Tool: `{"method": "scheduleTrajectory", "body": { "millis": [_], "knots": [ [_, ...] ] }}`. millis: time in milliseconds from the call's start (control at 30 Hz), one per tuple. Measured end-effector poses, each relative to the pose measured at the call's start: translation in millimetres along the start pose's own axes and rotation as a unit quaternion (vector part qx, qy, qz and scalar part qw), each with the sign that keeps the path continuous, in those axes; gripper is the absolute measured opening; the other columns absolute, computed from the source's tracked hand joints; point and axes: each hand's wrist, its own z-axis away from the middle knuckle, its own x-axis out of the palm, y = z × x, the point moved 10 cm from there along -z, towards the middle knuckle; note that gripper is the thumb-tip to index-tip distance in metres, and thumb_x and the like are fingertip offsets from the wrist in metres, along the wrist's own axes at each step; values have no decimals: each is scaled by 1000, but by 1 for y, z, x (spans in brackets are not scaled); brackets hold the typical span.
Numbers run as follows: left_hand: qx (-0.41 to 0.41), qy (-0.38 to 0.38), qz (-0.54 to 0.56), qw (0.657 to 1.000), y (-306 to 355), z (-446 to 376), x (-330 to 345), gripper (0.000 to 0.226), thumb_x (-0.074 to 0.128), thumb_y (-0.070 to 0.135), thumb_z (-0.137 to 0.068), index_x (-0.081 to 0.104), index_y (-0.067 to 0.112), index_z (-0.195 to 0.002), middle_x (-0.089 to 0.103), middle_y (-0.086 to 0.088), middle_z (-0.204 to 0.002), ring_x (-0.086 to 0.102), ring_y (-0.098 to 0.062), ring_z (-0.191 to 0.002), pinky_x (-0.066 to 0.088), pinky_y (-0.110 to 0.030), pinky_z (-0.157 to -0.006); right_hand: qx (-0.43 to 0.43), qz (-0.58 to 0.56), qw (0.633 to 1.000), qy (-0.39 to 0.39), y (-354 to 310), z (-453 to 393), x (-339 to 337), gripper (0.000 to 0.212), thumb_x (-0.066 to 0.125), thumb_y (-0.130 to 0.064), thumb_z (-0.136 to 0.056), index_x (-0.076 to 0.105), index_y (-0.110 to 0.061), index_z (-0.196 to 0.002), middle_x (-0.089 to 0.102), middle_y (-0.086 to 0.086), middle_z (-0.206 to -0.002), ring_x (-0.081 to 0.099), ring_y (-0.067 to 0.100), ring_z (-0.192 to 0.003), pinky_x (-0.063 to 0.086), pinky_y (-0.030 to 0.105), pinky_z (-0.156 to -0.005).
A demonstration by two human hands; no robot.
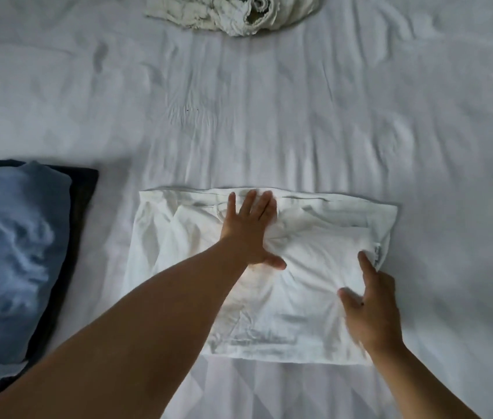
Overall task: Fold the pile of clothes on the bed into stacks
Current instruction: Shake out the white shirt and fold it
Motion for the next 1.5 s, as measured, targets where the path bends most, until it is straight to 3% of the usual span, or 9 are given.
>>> {"method": "scheduleTrajectory", "body": {
  "millis": [200, 333, 500, 667, 833, 1000, 1167, 1333, 1500],
  "knots": [
    [-9, 48, 16, 999, 5, 32, 9, 91, 25, 72, -87, -20, 22, -147, -26, 0, -154, -26, -27, -141, -17, -55, -110, -6, -27, 999, -43, -21, -6, -10, 64, 58, 1, -82, 42, -19, -141, 46, 13, -137, 46, 29, -125, 33, 29, -99],
    [76, 139, 67, 985, 26, 108, 50, 69, 32, 56, -87, 32, 21, -146, 25, -3, -155, 16, -29, -144, 16, -54, -109, -58, -27, 996, -56, -61, 5, -13, 71, 62, -5, -82, 35, -24, -144, 33, -3, -151, 35, 16, -136, 27, 21, -103],
    [158, 132, 51, 977, 18, 177, 80, 69, 40, 53, -84, 39, 15, -141, 37, -6, -149, 27, -28, -139, 22, -48, -108, -130, 39, 983, -122, -135, 35, 9, 84, 63, -16, -81, 17, -33, -149, 14, -7, -158, 43, 20, -130, 35, 25, -99],
    [-1, 161, 178, 971, -89, 199, 58, 59, 22, 49, -97, 33, 10, -139, 44, -10, -143, 26, -24, -138, 18, -36, -110, -187, 120, 960, -173, -219, 75, 52, 81, 53, -19, -89, 2, -32, -150, -10, -6, -159, 56, 28, -113, 44, 31, -89],
    [-163, 199, 360, 897, -181, 220, 52, 50, 33, 37, -98, 48, 8, -135, 44, -11, -142, 41, -27, -132, 25, -26, -107, -281, 94, 920, -257, -292, 117, 111, 76, 50, -23, -92, 3, -33, -150, -22, -4, -157, 57, 24, -111, 45, 29, -84],
    [-232, 178, 473, 831, -203, 220, 66, 48, 46, 34, -97, 43, 9, -138, 44, -10, -141, 43, -23, -127, 23, -16, -98, -270, 103, 936, -199, -272, 106, 115, 44, 42, -25, -96, 39, -22, -140, 11, -3, -159, 45, 19, -129, 39, 30, -98],
    [-225, 112, 550, 797, -179, 191, 87, 85, 67, 53, -78, 27, 22, -146, 39, -4, -145, 41, -21, -130, 34, -37, -110, -136, 139, 980, -43, -189, 59, 86, 54, 52, -22, -80, 52, -6, -132, 45, 31, -135, 52, 46, -113, 46, 49, -91],
    [-208, 126, 669, 703, -155, 164, 81, 85, 73, 30, -80, 20, 45, -144, 39, 6, -140, 43, -18, -126, 36, -36, -108, -25, 51, 991, -123, -147, 42, 100, 90, 69, -16, -77, 16, -20, -151, 46, 21, -132, 44, 39, -120, 36, 43, -100],
    [-165, 139, 678, 702, -159, 161, 74, 77, 52, 0, -90, 24, 52, -140, 37, 20, -133, 39, -4, -122, 31, 0, -88, -31, -108, 974, -198, -159, 35, 108, 83, 60, 7, -77, 31, -31, -145, 52, 3, -126, 55, 18, -102, 41, 17, -78]
  ]
}}
